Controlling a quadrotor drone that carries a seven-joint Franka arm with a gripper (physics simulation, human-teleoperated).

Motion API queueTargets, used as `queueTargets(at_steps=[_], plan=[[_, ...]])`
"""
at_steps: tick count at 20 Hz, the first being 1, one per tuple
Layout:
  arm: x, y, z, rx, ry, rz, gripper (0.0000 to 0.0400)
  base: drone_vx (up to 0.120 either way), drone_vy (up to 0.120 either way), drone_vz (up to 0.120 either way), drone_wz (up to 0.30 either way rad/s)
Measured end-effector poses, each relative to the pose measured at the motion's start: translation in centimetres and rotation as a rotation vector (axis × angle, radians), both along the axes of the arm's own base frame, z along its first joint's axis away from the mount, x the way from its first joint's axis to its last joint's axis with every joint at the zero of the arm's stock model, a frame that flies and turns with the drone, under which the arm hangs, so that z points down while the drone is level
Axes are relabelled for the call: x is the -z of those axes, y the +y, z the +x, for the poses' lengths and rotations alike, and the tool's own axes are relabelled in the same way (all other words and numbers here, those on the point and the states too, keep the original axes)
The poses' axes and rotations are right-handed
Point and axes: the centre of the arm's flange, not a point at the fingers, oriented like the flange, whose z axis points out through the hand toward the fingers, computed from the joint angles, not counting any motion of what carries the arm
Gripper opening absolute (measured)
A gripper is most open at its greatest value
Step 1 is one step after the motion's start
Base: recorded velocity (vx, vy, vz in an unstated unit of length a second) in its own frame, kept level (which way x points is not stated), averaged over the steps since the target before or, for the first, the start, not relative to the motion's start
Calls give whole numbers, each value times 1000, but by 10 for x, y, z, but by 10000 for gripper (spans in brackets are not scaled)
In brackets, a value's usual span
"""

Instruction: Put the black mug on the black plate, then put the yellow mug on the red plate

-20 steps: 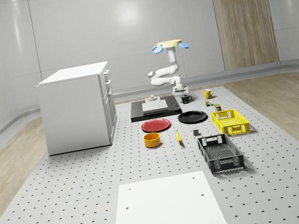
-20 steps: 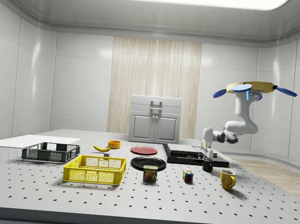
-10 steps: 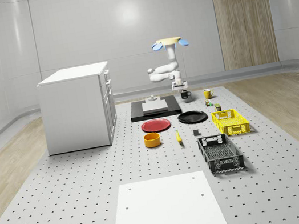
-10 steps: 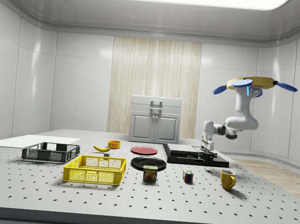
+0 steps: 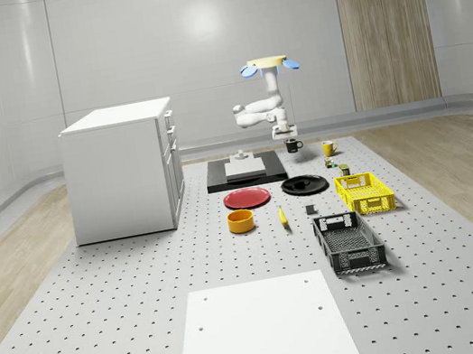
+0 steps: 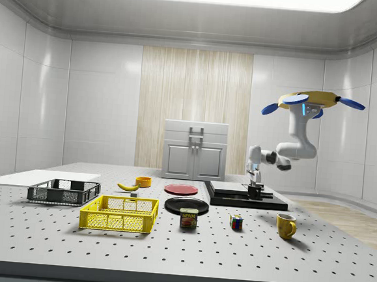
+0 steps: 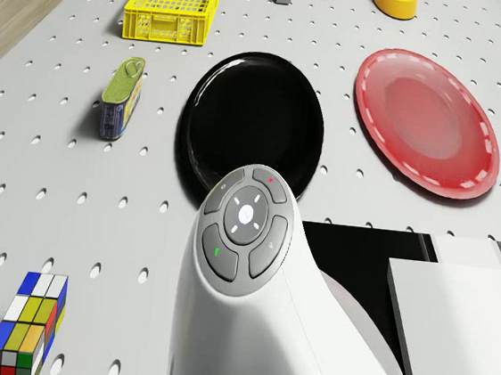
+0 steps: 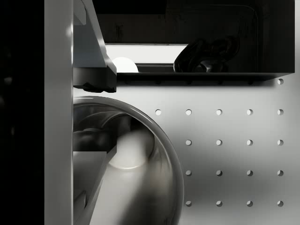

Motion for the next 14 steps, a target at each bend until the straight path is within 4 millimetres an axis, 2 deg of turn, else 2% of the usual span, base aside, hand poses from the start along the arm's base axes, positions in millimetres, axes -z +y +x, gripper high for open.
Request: queueTargets(at_steps=[3,14], plan=[[0,0,0,0,0,0,110,120,-120,0,0],[1,0,0,0,0,0,110,120,0,0,0]])
